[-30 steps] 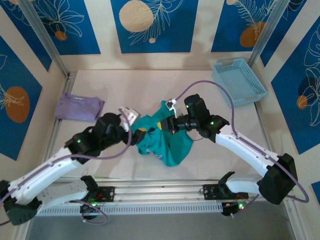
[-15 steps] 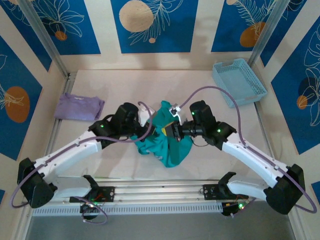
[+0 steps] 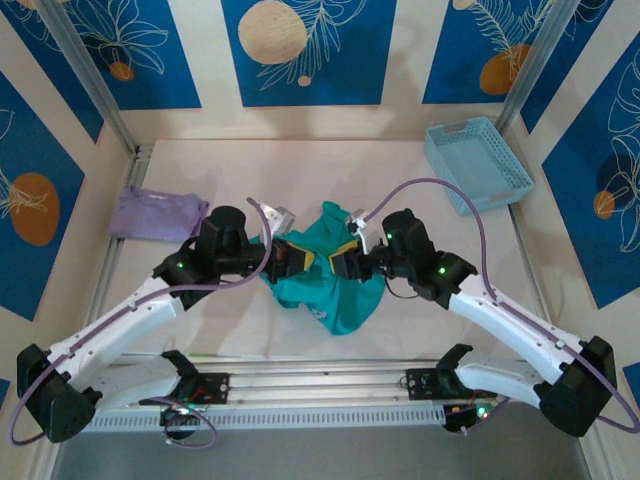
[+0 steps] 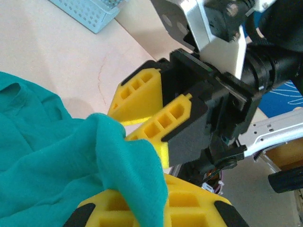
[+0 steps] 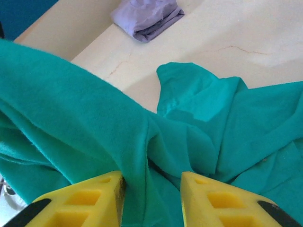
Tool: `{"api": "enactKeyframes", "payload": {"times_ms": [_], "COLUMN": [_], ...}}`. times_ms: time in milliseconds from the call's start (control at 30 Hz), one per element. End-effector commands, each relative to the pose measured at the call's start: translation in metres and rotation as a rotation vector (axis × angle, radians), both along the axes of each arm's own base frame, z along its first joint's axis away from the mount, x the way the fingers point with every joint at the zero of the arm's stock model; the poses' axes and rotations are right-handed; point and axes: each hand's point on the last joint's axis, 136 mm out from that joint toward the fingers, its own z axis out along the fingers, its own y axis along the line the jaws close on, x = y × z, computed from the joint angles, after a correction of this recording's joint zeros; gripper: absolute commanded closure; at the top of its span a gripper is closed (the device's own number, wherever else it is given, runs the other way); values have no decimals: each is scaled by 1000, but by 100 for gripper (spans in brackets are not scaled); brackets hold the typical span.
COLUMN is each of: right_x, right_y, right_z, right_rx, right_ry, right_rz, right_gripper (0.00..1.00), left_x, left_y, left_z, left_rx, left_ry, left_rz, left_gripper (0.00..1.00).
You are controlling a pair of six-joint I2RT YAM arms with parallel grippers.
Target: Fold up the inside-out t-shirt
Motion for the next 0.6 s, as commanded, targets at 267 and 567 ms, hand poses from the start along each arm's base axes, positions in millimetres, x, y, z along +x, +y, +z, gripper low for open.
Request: {"api": "enactKeyframes", "payload": {"times_ms": [267, 567], "right_x": [-16, -14], "right_y": [16, 39], "right_z": [14, 12], "right_rx": [25, 38], "right_ry": [-137, -124], "right_rz": [75, 139], "right_gripper": [51, 96], "left_x": [7, 16], "left_y": [1, 14], "left_z": [5, 0], "left_rx": [-42, -22], "left_ry": [24, 20], "left_rz": [27, 94], "left_gripper": [100, 100]}}
